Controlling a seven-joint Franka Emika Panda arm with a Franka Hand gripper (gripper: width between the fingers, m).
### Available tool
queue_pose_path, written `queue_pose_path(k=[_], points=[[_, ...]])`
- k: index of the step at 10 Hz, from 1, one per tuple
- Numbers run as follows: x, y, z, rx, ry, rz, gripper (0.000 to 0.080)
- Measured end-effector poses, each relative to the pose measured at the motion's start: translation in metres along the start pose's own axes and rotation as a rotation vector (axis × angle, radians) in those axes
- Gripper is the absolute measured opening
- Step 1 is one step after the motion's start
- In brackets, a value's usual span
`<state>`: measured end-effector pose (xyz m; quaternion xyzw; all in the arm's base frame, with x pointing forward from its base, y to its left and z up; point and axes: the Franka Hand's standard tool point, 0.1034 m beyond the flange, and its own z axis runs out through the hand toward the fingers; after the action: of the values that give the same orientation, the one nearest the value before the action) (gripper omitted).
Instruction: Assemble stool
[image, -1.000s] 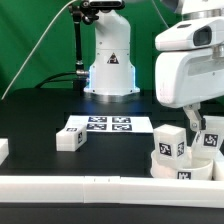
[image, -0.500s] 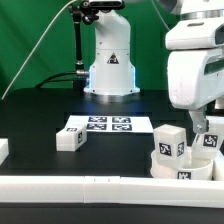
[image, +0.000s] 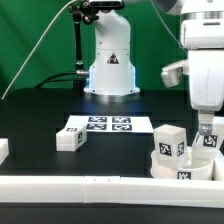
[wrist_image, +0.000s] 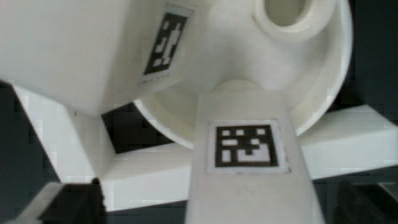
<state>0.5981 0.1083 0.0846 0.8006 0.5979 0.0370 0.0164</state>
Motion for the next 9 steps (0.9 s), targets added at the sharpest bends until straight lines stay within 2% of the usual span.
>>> queue_pose_path(k=[2,3,4,9], points=[[-0.0002,-0.0005,0.0010,0.002,-0.001,0.012,0.0649],[-0.0005,-0.0008,0.0018,0.003,-0.001,0.012,0.0559],[-0.0008,-0.0009,0.0023,0.003,-0.002,0.013,0.0358],[-0.0025,0.0003,0.0023,0.002,-0.001,0.044,0.0335]])
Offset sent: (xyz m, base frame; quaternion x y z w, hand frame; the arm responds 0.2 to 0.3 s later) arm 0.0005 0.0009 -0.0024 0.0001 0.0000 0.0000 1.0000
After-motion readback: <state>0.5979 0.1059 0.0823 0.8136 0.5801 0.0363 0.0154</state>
